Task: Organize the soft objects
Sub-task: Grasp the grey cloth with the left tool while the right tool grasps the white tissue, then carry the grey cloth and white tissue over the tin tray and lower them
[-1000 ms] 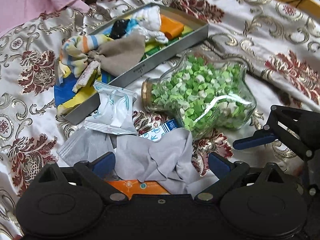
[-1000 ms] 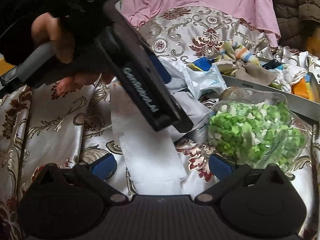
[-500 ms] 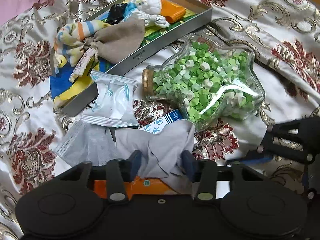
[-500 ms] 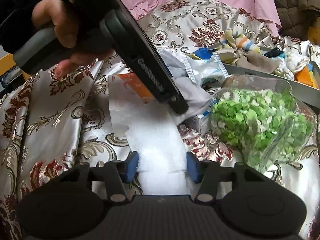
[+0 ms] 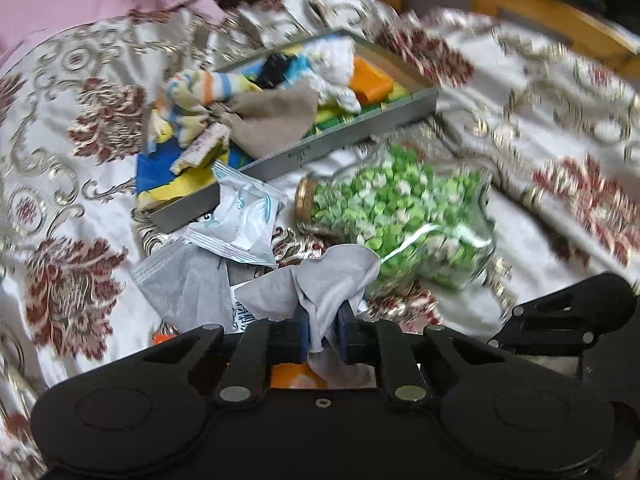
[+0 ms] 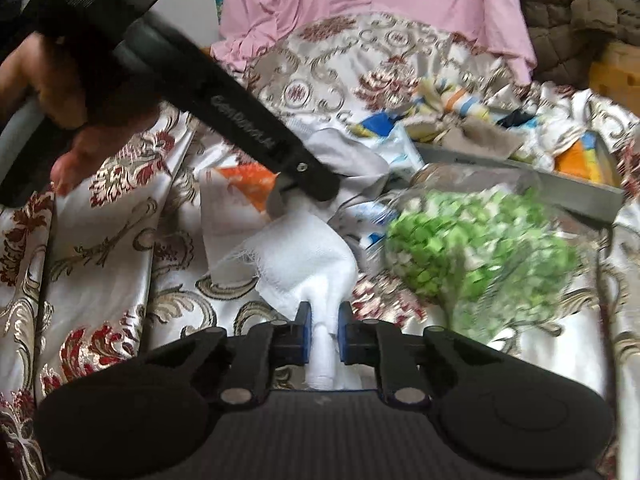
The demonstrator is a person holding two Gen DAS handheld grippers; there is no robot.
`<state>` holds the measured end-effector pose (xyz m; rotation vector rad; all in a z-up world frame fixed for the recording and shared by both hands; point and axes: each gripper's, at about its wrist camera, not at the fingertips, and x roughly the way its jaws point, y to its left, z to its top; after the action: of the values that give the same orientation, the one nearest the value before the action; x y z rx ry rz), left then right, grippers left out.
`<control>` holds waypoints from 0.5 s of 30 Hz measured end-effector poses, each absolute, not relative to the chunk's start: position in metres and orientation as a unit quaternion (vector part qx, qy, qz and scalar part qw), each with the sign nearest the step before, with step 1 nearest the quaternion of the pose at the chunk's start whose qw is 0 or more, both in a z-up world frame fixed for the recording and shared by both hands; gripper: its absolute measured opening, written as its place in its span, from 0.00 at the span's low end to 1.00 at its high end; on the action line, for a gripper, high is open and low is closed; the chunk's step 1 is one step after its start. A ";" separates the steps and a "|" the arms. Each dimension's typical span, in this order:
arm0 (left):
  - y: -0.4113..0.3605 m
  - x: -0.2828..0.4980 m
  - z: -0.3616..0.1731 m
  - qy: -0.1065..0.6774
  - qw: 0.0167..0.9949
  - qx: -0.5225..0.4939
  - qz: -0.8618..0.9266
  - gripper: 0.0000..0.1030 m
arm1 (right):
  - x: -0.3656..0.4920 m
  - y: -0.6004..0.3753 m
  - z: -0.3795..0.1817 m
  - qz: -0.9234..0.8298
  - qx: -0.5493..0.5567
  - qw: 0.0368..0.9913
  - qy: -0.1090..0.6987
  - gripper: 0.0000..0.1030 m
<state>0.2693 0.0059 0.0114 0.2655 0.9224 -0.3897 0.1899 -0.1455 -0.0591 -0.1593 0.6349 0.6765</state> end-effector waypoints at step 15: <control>0.004 0.252 0.053 0.280 0.950 -0.064 -0.120 0.14 | 0.203 -0.219 0.008 0.239 -0.007 0.954 0.183 0.13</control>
<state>0.2520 0.0036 0.0526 -0.1297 0.5704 -0.2432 0.2027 -0.2185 0.0076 -0.0140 0.3716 0.4853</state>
